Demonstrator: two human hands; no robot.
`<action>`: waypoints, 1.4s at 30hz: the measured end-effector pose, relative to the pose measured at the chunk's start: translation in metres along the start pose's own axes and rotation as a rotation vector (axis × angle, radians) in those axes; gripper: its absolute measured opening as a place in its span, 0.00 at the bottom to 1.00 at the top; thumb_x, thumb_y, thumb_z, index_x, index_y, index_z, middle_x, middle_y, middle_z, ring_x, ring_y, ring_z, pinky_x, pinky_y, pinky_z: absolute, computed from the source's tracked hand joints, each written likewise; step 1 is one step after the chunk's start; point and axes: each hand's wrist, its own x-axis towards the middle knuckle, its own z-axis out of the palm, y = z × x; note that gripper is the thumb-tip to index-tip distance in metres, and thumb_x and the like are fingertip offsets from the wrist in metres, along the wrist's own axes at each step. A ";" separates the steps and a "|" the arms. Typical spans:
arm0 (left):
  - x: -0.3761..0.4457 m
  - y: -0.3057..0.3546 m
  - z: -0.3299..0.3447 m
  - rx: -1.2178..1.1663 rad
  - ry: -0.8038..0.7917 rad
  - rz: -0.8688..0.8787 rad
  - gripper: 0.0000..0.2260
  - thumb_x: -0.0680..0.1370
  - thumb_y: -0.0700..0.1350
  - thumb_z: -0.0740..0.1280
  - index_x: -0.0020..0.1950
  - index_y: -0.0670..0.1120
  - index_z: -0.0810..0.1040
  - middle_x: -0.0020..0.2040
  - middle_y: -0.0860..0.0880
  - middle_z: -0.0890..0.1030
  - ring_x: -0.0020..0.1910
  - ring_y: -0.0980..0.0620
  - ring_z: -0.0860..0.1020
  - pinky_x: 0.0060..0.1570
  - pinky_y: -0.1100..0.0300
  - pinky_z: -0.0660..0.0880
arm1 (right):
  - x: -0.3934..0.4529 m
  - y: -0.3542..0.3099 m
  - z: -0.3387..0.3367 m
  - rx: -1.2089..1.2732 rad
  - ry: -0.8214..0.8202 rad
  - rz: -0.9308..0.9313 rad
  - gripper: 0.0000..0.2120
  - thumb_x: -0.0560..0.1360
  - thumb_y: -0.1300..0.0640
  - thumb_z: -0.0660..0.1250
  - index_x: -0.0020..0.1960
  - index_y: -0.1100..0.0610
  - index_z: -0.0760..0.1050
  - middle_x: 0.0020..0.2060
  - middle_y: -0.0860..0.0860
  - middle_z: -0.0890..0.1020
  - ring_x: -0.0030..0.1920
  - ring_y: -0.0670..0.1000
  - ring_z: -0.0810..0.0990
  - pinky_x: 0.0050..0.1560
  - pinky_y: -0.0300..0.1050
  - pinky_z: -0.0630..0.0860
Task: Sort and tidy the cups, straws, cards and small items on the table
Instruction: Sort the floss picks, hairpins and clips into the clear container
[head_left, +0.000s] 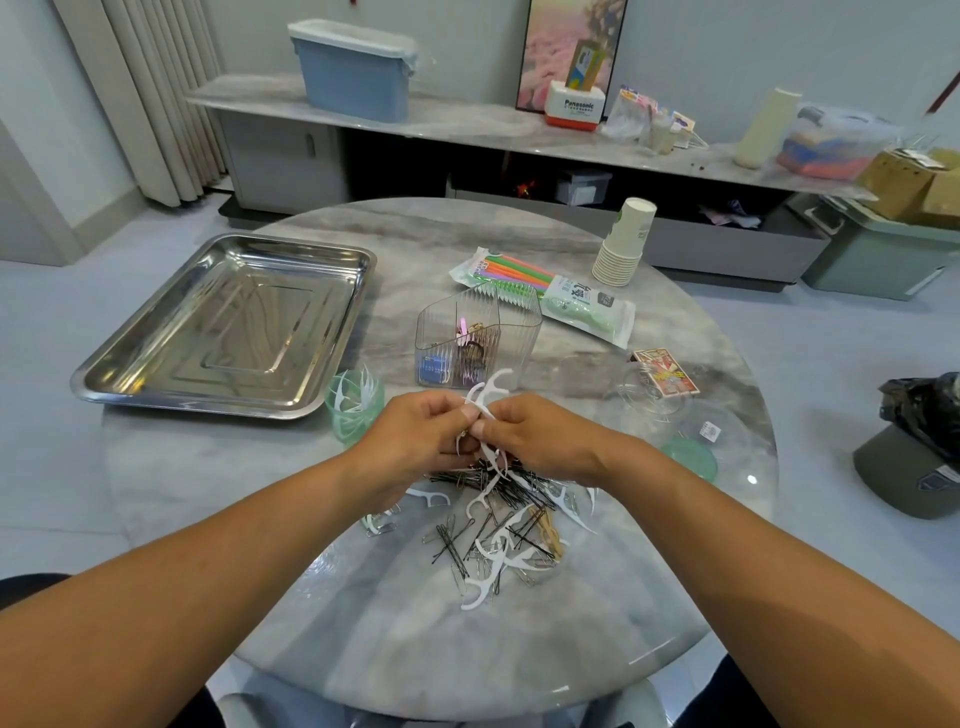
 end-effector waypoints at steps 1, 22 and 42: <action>0.001 0.000 0.000 -0.002 0.029 -0.002 0.06 0.82 0.41 0.67 0.52 0.40 0.83 0.45 0.42 0.85 0.42 0.47 0.84 0.47 0.55 0.84 | 0.000 0.001 0.000 0.028 -0.012 0.009 0.16 0.85 0.51 0.61 0.51 0.64 0.79 0.37 0.53 0.76 0.36 0.50 0.70 0.39 0.46 0.68; -0.005 0.008 0.009 -0.167 0.008 -0.135 0.09 0.84 0.37 0.61 0.62 0.40 0.78 0.54 0.39 0.85 0.50 0.44 0.86 0.48 0.55 0.84 | 0.010 -0.004 0.011 0.715 0.230 0.083 0.12 0.83 0.51 0.63 0.57 0.54 0.84 0.47 0.54 0.87 0.45 0.52 0.84 0.48 0.46 0.80; -0.001 0.015 0.002 -0.247 0.022 -0.137 0.11 0.82 0.36 0.65 0.64 0.35 0.75 0.51 0.39 0.86 0.48 0.44 0.86 0.42 0.55 0.83 | 0.011 -0.010 0.019 0.757 0.281 0.059 0.14 0.83 0.51 0.61 0.59 0.53 0.83 0.41 0.49 0.82 0.39 0.47 0.79 0.45 0.47 0.75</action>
